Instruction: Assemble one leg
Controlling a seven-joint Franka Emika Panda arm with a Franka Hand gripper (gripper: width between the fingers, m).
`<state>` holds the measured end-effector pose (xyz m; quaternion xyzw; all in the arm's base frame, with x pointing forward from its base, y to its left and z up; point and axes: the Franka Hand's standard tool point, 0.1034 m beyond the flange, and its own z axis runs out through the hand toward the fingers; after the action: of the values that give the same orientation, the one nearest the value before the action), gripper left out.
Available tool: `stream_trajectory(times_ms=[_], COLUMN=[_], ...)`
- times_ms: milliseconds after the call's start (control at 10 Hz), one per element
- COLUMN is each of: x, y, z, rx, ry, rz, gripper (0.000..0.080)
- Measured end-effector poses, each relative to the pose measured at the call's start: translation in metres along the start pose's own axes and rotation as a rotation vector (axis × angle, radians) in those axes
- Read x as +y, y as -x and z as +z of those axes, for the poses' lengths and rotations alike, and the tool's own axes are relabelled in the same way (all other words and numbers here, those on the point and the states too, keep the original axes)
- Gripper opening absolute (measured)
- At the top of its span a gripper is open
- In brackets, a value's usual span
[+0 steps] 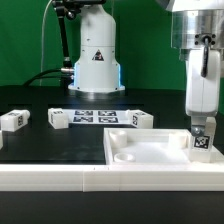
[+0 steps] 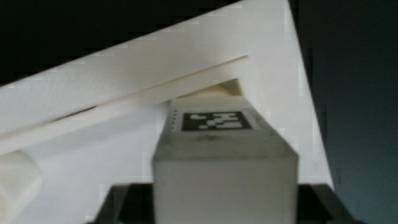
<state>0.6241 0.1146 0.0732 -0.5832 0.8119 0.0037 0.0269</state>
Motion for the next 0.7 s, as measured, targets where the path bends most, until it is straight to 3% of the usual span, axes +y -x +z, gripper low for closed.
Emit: stream_trajectory(times_ms=[300,400,500,600,700], x=[0.0001,0.0006,0.0006,0.0000,-0.0009], y=[-0.0008,-0.0001,0.0000,-0.0003,-0.0010], z=[0.0000,0.0001,0.0002,0.0000,-0.0003], rx=[-0.014,-0.014,-0.014,-0.014,-0.015], ry=[0.003,0.003,0.003,0.001,-0.002], rz=[0.018,-0.005,-0.009,-0.040,-0.089], gripper=[0.0291,0.0352,0.0534,0.0534,0.0628])
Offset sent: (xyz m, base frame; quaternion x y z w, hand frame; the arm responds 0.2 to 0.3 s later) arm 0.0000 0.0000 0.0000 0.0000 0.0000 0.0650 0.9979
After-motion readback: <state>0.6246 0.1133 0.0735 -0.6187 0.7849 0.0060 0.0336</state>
